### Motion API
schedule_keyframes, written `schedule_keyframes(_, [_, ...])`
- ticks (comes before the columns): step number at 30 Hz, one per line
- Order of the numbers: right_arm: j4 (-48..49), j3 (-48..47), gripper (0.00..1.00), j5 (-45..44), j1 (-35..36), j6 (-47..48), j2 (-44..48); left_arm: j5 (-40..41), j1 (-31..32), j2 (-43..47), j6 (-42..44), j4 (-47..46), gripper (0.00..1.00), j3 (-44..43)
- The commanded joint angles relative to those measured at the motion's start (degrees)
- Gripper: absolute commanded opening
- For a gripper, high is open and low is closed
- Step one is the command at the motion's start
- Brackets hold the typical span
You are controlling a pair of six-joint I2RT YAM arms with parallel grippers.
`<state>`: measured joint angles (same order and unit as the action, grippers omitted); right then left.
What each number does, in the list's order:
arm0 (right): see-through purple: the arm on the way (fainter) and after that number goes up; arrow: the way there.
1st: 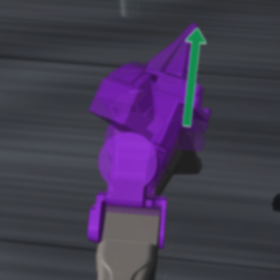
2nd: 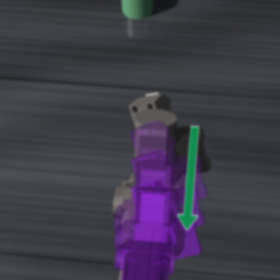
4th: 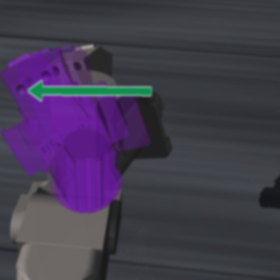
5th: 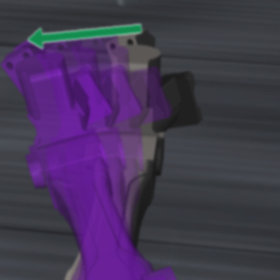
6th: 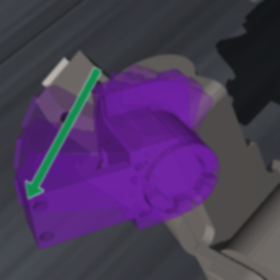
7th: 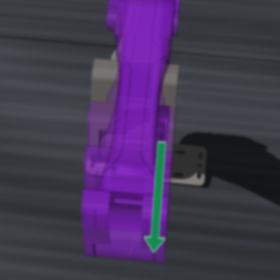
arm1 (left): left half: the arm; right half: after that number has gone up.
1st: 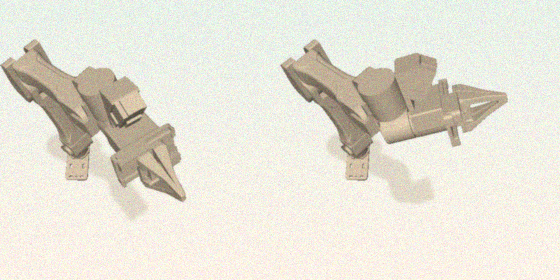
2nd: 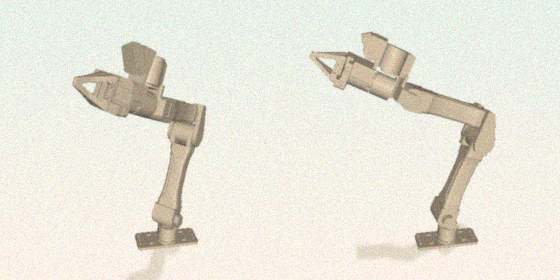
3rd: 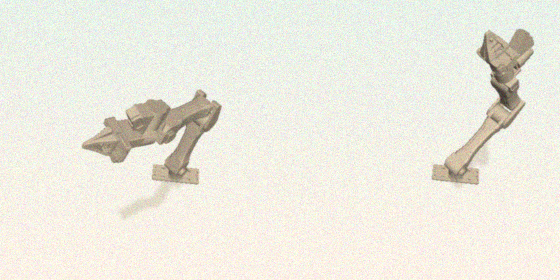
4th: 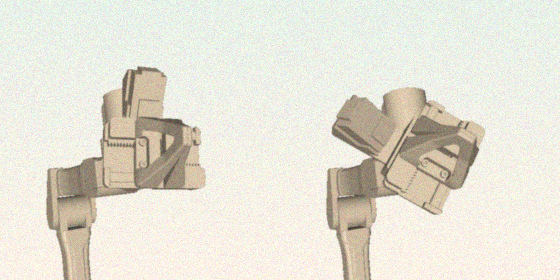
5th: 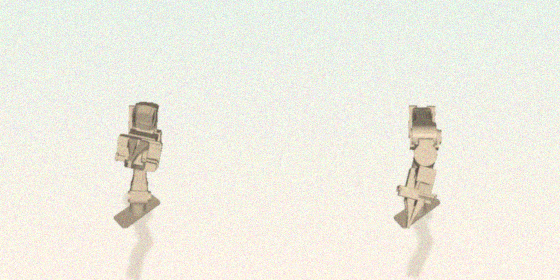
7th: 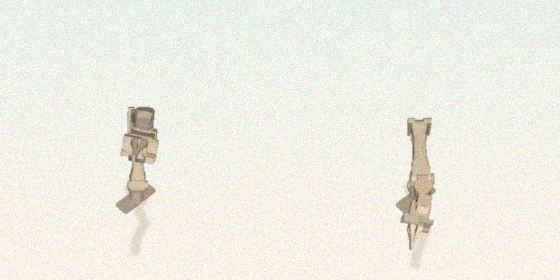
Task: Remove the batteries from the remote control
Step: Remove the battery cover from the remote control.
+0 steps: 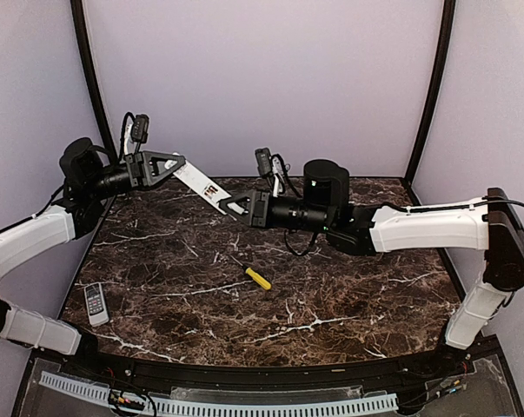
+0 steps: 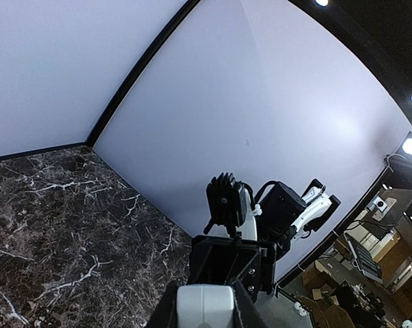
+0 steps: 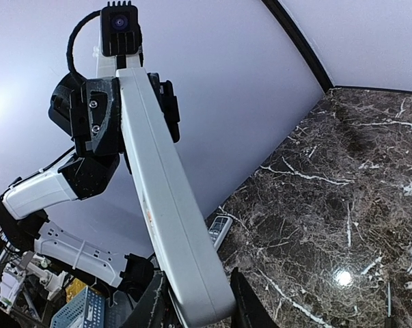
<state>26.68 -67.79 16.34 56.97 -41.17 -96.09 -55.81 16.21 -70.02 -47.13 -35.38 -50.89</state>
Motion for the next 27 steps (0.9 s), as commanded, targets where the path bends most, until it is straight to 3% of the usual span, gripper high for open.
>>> schedule_keyframes(1, [-2.2, 1.5, 0.26, -2.3, -1.0, -0.6, 0.9, 0.6, -1.0, 3.2, 0.5, -0.8, 0.00, -1.7])
schedule_keyframes(15, [-1.9, 1.7, 0.26, 2.1, -1.7, -3.0, 1.1, 2.5, -1.5, 3.7, 1.4, 1.5, 0.00, -1.8])
schedule_keyframes(24, [-2.5, 1.0, 0.33, 2.7, -1.8, -3.1, 0.7, 2.3, -1.5, 3.4, 1.4, 1.8, 0.00, -1.9])
schedule_keyframes(27, [-2.3, 1.1, 0.28, 2.7, -1.8, -3.3, 0.6, 2.2, -1.5, 3.3, 1.3, 1.7, 0.00, -1.9])
